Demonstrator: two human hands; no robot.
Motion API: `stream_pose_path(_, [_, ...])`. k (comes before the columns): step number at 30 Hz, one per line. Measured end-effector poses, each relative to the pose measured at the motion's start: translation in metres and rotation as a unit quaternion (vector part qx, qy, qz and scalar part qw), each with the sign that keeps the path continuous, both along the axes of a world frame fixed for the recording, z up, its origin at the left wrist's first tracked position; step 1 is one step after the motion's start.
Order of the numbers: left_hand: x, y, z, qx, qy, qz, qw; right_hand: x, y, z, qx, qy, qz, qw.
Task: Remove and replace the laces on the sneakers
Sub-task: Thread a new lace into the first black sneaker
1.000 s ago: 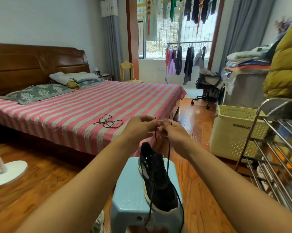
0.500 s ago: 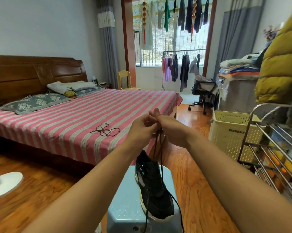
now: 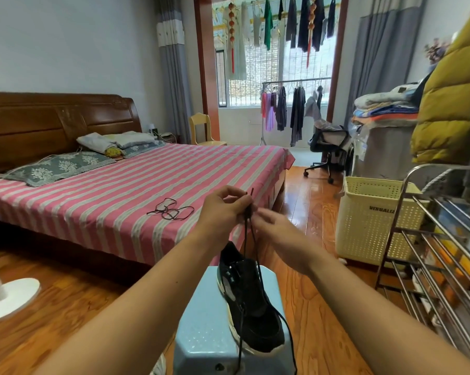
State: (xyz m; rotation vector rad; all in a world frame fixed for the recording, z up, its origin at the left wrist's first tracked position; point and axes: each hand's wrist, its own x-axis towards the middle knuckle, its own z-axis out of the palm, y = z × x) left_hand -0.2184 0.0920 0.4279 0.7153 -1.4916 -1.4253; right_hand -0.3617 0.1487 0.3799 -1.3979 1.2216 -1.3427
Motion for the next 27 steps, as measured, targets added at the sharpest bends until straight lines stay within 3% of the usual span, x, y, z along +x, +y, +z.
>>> stream_pose_path(2, [0.001, 0.001, -0.002, 0.01, 0.009, 0.007, 1.0, 0.009, 0.004, -0.018, 0.012, 0.079, -0.036, 0.996])
stream_pose_path(4, [-0.001, 0.002, -0.003, 0.022, 0.017, 0.015, 0.999, 0.02, 0.006, -0.03, 0.014, 0.103, -0.079, 0.991])
stream_pose_path(11, [-0.005, 0.008, 0.004, -0.031, -0.01, 0.041, 0.999, 0.017, 0.003, -0.03, 0.03, 0.081, -0.121, 0.989])
stream_pose_path(15, [0.002, -0.001, 0.001, 0.016, 0.032, 0.05, 0.998, 0.008, 0.002, -0.032, 0.032, 0.055, -0.088, 0.994])
stream_pose_path(17, [0.005, -0.004, -0.001, 0.033, 0.03, 0.047, 0.998, 0.006, 0.004, -0.048, 0.085, 0.141, -0.095, 0.982])
stream_pose_path(20, [0.002, -0.004, 0.003, 0.044, 0.009, 0.053, 0.998, 0.014, 0.014, -0.082, 0.169, 0.313, -0.109, 0.928])
stream_pose_path(24, [-0.003, -0.003, 0.015, 0.024, -0.028, 0.05, 0.998, 0.024, 0.025, -0.131, 0.212, 0.336, -0.099, 0.912])
stream_pose_path(27, [-0.004, -0.009, 0.033, -0.005, -0.038, 0.062, 0.997, 0.022, 0.028, -0.151, 0.276, 0.3, -0.104, 0.907])
